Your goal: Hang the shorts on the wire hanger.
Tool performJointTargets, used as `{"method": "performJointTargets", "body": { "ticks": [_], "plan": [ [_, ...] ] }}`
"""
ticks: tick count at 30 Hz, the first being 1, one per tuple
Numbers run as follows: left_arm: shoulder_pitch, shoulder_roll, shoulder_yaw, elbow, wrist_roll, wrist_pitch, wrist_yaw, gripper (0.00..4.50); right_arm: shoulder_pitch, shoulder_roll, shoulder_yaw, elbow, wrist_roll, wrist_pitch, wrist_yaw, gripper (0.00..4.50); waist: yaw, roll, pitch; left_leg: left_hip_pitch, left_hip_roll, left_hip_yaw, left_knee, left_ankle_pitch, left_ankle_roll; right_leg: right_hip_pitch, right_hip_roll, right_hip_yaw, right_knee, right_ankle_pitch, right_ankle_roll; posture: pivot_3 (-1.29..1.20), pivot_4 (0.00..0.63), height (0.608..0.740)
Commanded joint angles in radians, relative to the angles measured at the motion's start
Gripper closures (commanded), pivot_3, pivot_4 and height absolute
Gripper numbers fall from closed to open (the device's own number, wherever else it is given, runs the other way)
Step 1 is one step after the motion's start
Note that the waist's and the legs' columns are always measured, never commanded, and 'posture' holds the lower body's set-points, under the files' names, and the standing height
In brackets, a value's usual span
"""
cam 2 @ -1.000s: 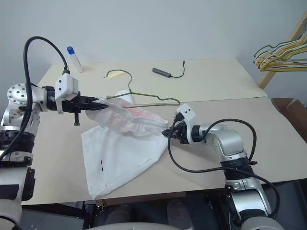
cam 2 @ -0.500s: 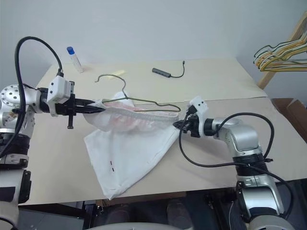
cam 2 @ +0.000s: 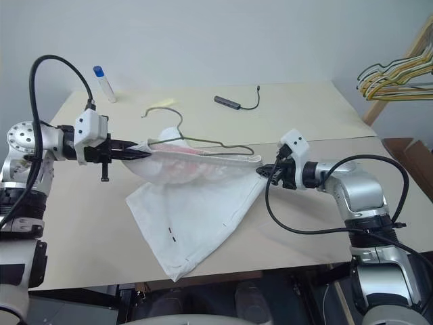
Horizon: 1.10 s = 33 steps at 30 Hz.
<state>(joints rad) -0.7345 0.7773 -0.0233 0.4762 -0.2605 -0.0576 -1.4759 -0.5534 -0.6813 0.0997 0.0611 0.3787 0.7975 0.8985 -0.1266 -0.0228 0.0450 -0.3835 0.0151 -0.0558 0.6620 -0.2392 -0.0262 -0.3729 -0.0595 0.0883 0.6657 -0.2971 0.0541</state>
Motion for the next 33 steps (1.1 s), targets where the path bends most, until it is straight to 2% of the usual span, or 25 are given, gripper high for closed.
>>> {"method": "performJointTargets", "body": {
  "ticks": [1,13,20,25,33],
  "plan": [
    [-0.026,0.031,0.029,-0.002,-0.007,-0.017,-0.011,4.50,-0.031,-0.016,-0.004,0.054,-0.043,-0.033,-0.008,4.46,-0.001,0.000,0.000,0.000,0.000,0.000,0.000,0.000,0.000,0.000,0.000,0.000,0.000,0.000,0.000,-0.10,0.000,0.740],
    [0.013,0.063,0.022,-0.002,0.012,-0.028,-0.047,4.50,-0.076,-0.039,-0.002,0.121,-0.066,-0.077,0.010,4.46,-0.001,0.000,0.000,0.000,0.000,0.000,0.000,0.000,0.000,0.000,0.000,0.000,0.000,0.000,0.000,-0.09,0.000,0.740],
    [-0.019,0.048,-0.001,0.022,0.097,-0.022,0.065,4.50,-0.047,-0.077,0.009,-0.001,-0.083,-0.167,0.062,4.46,0.001,0.000,0.000,0.000,0.000,0.000,0.000,0.000,0.000,0.000,0.000,0.000,0.000,0.000,0.000,-0.09,0.000,0.740],
    [-0.020,0.052,-0.007,0.025,0.100,-0.041,0.044,4.50,-0.050,-0.110,0.027,-0.052,-0.120,-0.204,0.072,4.46,0.002,0.000,0.000,0.000,0.000,0.000,0.000,0.000,0.000,0.000,0.000,0.000,0.000,0.000,0.000,-0.09,0.000,0.740],
    [-0.048,0.038,-0.018,-0.038,0.091,-0.044,0.035,4.50,-0.223,-0.105,0.125,-0.245,-0.206,-0.118,0.055,4.46,-0.005,0.000,0.000,-0.001,0.000,0.000,0.000,0.000,0.000,-0.002,0.000,0.001,0.001,0.000,0.000,-0.11,0.000,0.740]
  ]
}}
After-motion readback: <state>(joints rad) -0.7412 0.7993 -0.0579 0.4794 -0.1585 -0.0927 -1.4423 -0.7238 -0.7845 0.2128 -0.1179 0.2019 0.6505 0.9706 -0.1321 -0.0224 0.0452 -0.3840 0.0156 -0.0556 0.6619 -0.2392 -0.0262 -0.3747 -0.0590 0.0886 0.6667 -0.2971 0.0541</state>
